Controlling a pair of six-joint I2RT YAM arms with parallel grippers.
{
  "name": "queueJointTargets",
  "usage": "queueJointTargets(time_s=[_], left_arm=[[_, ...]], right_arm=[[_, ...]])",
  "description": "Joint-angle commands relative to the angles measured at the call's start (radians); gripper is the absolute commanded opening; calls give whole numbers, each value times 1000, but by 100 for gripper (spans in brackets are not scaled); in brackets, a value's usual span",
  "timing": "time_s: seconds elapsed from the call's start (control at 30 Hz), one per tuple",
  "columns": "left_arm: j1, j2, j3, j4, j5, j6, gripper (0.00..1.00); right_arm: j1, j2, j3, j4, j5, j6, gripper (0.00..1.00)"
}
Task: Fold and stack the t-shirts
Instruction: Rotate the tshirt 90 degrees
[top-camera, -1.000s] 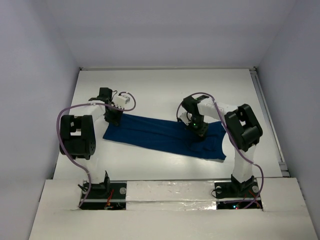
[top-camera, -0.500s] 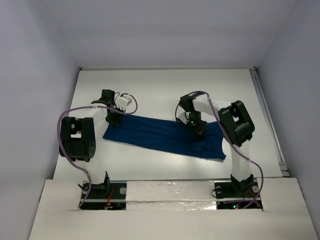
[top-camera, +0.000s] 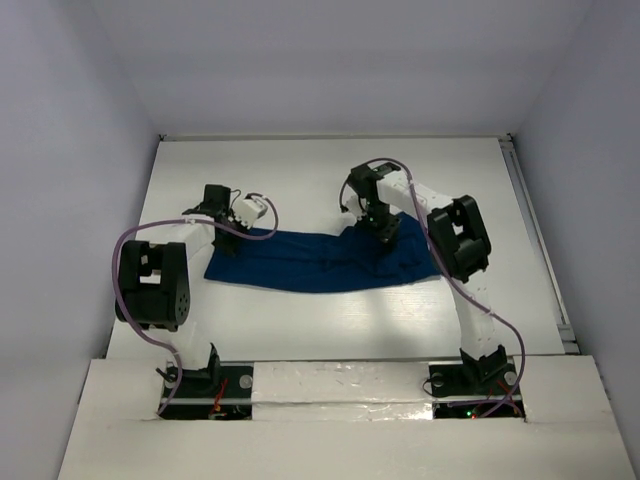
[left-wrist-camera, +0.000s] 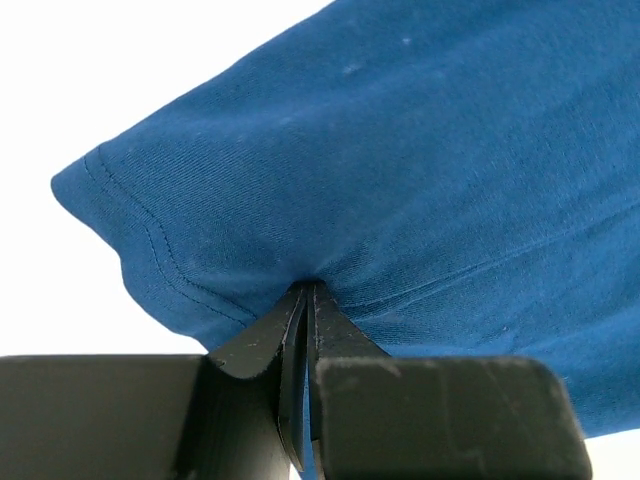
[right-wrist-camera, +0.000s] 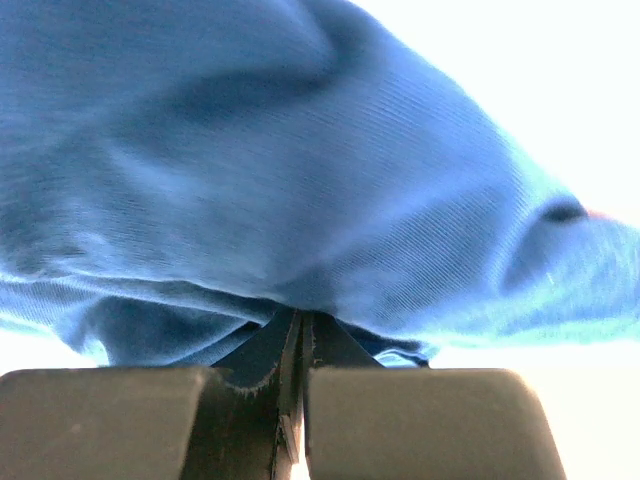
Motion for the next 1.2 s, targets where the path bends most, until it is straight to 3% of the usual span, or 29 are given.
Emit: queueJointTargets(time_s=[0.0, 0.27, 0.47, 0.63, 0.77, 0.97, 1.0, 1.07, 1.1, 1.17], left_arm=[[14, 101, -109, -231, -78, 73, 0], [-11, 68, -147, -375, -35, 210, 0], [-112, 54, -173, -455, 2, 307, 4], [-154, 112, -13, -608, 97, 389, 3], [-154, 91, 187, -718, 236, 416, 3], [-163, 71, 381, -821, 307, 425, 4], [-163, 72, 385, -824, 298, 424, 4], [-163, 72, 381, -829, 281, 419, 4], [-163, 71, 373, -829, 266, 416, 4], [-163, 65, 373, -824, 255, 410, 4]], right_arm=[[-24, 36, 107, 6, 31, 31, 0], [-72, 95, 257, 26, 130, 56, 0], [-130, 145, 424, 43, 127, 85, 0], [-139, 150, 510, 46, 69, 90, 0], [-139, 41, 422, 107, 22, 105, 0], [-139, -111, 276, 93, -89, 93, 9], [-139, -118, 230, 83, -97, 87, 18], [-139, -131, 179, 63, -129, 71, 24], [-139, -137, 153, 62, -126, 70, 36], [-139, -149, 82, 75, -109, 61, 40]])
